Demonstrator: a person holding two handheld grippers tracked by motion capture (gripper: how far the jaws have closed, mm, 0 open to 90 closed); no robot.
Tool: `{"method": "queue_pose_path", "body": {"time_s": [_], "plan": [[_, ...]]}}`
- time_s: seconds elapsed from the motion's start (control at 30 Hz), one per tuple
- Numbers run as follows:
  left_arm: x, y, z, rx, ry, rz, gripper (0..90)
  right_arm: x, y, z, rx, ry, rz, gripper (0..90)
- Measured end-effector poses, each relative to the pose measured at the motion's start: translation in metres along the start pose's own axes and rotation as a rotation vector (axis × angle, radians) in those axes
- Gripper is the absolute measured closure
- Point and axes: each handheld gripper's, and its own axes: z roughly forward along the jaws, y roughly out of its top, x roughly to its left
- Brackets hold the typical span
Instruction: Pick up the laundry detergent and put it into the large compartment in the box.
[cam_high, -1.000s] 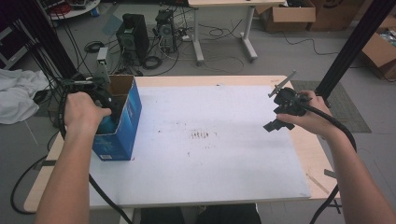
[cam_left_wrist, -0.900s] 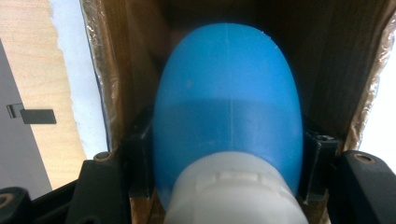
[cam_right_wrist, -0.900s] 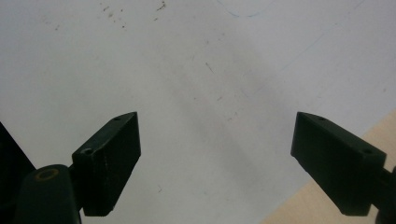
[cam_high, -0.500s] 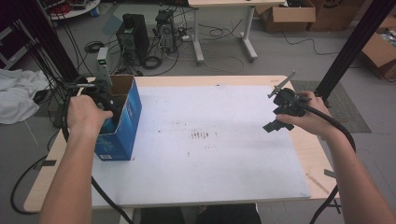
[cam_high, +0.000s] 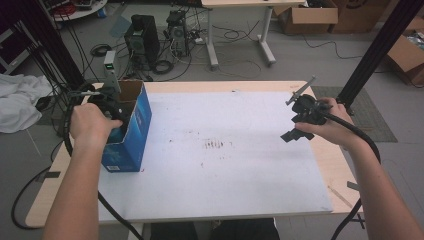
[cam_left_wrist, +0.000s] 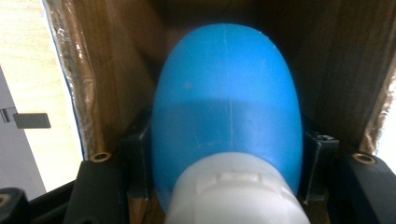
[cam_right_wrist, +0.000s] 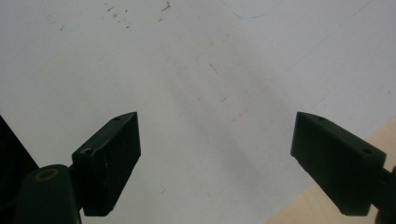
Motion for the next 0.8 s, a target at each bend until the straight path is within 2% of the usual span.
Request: {"method": "queue_pose_path", "body": {"time_s": [0.63,0.8], "plan": [[-0.0023,-0.0011,0.0001,-0.012,0.015,0.015,37.3,-0.0006,-0.0017,-0.0017,-0.001,0.002,0.008,15.8],[-0.0020,-0.0011,0.0002,-0.016,0.008,0.014,37.2,0.0000,-0.0010,-0.0028,0.000,0.003,0.007,15.8]]}}
